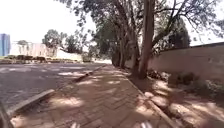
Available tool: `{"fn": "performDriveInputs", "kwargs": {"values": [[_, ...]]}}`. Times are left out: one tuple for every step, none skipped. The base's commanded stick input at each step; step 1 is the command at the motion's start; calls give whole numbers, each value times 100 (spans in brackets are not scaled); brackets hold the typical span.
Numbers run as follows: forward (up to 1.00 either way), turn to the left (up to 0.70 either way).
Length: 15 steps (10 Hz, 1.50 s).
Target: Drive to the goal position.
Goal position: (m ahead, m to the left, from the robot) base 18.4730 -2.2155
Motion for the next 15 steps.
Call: {"fn": "performDriveInputs", "kwargs": {"values": [[50,0],[50,0],[50,0],[50,0],[50,0],[50,0],[50,0],[50,0],[50,0],[50,0],[50,0],[50,0],[50,0],[50,0],[50,0]]}}
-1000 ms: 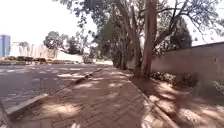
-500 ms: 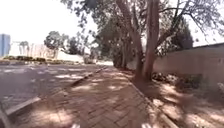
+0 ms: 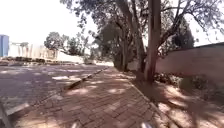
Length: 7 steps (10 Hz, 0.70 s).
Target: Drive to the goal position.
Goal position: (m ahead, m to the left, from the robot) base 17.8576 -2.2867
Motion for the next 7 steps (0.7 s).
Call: {"fn": "performDriveInputs", "kwargs": {"values": [[50,0],[50,0],[50,0],[50,0],[50,0],[50,0],[50,0]]}}
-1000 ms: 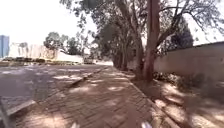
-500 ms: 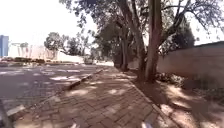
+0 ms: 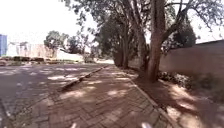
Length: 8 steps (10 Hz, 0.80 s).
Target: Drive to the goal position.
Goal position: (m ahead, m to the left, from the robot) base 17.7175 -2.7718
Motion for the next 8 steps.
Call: {"fn": "performDriveInputs", "kwargs": {"values": [[50,0],[50,0],[50,0],[50,0],[50,0],[50,0],[50,0],[50,0]]}}
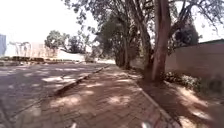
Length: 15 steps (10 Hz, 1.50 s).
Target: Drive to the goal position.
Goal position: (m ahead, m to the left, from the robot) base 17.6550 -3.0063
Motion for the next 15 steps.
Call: {"fn": "performDriveInputs", "kwargs": {"values": [[50,0],[50,0],[50,0],[50,0],[50,0],[50,0],[50,0],[50,0],[50,0],[50,0],[50,0],[50,0],[50,0],[50,0],[50,0]]}}
